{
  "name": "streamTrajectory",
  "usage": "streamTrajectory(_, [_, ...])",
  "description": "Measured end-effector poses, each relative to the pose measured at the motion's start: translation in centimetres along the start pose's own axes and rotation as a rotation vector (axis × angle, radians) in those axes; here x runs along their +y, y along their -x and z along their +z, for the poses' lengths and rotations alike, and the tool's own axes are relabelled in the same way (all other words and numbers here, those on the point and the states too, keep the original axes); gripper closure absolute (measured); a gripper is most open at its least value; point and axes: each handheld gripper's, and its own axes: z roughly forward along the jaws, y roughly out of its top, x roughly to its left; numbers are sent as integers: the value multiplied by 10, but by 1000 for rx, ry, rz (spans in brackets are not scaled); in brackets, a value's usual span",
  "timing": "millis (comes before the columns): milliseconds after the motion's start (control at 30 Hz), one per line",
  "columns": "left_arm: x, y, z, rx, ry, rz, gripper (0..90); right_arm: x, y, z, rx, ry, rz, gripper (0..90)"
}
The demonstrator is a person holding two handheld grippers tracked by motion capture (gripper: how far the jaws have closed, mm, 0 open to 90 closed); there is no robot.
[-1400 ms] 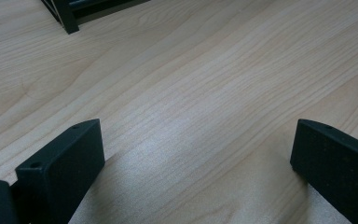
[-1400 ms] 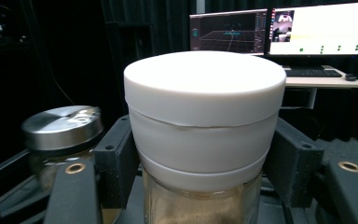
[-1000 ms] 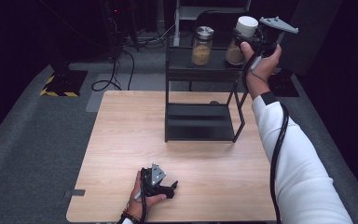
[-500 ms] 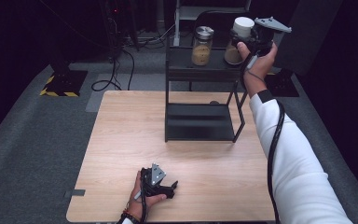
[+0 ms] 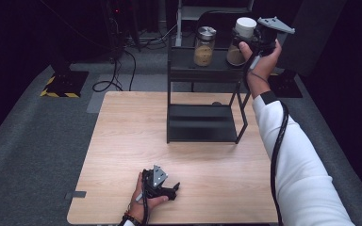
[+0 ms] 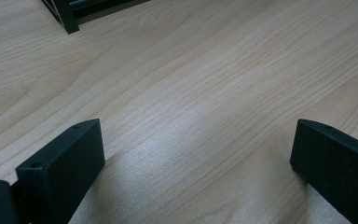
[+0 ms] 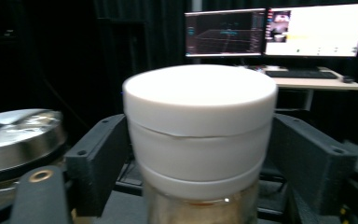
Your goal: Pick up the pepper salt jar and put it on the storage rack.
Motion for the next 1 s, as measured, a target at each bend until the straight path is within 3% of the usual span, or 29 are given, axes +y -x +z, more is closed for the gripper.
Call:
streamTrajectory(233, [0,0,0,0,0,-1,28,0,1,-17,26,35,-41,63])
streamTrajectory(400, [0,0,0,1,0,-1,28,-5,3,-37,34,60,-61,34])
streamTrajectory(500, [0,0,0,2,0,-2,28,-13,8,-51,60,70,-43,27])
streamTrajectory(1000, [0,1,0,5,1,-5,28,-59,19,-128,97,80,-78,22])
